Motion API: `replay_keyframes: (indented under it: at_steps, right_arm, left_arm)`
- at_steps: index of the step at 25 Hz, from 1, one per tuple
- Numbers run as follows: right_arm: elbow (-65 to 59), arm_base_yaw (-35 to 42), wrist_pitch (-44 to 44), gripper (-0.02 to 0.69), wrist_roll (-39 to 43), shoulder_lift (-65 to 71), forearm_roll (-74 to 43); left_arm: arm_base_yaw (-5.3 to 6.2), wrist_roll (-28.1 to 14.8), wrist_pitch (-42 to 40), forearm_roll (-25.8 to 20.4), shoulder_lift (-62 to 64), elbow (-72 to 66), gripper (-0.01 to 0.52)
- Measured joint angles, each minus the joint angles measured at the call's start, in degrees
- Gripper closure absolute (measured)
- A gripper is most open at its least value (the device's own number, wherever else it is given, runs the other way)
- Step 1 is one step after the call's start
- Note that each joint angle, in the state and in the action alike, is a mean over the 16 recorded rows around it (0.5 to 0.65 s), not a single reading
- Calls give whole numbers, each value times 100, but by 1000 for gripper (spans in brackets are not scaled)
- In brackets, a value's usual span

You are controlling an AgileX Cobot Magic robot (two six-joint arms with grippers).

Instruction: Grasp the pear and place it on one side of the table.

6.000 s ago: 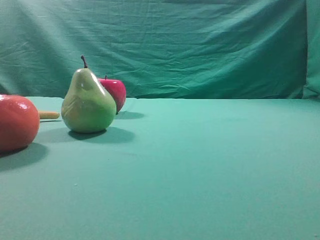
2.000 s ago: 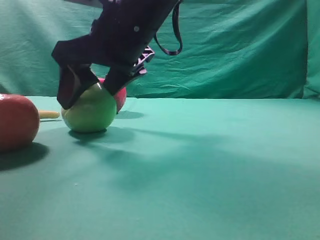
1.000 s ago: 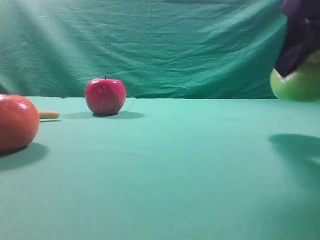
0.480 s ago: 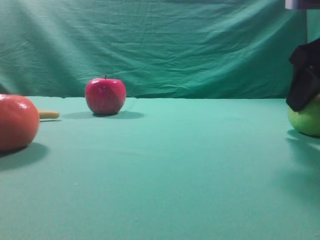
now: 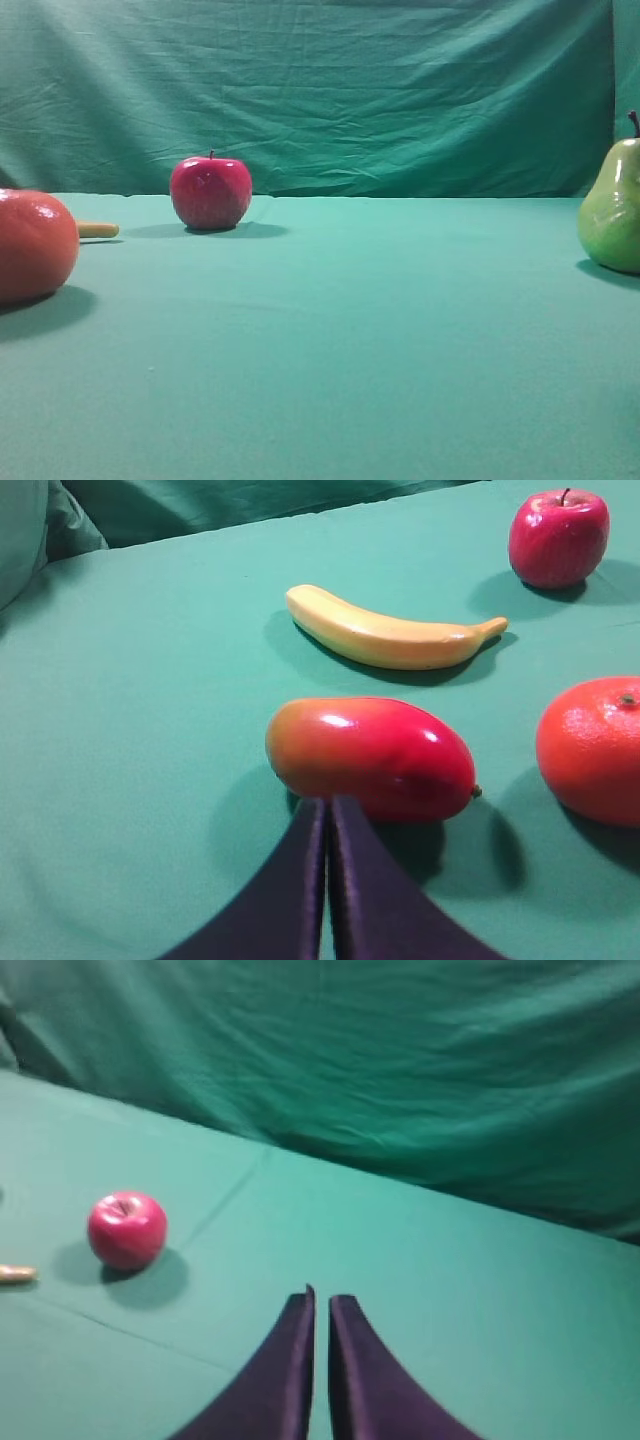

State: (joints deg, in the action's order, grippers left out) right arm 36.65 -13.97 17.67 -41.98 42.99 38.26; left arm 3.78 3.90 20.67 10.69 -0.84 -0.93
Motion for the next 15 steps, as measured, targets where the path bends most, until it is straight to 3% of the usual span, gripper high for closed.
replay_keyframes:
  at_steps: [5,15]
  right_arm:
    - [-5,0,606,658,261,-945,-13]
    - [-126,27,1132,665,1374,-1766,-613]
  left_arm:
    - [0,0,0,0,0,0,514]
    - [0,0,0,0,0,0,514]
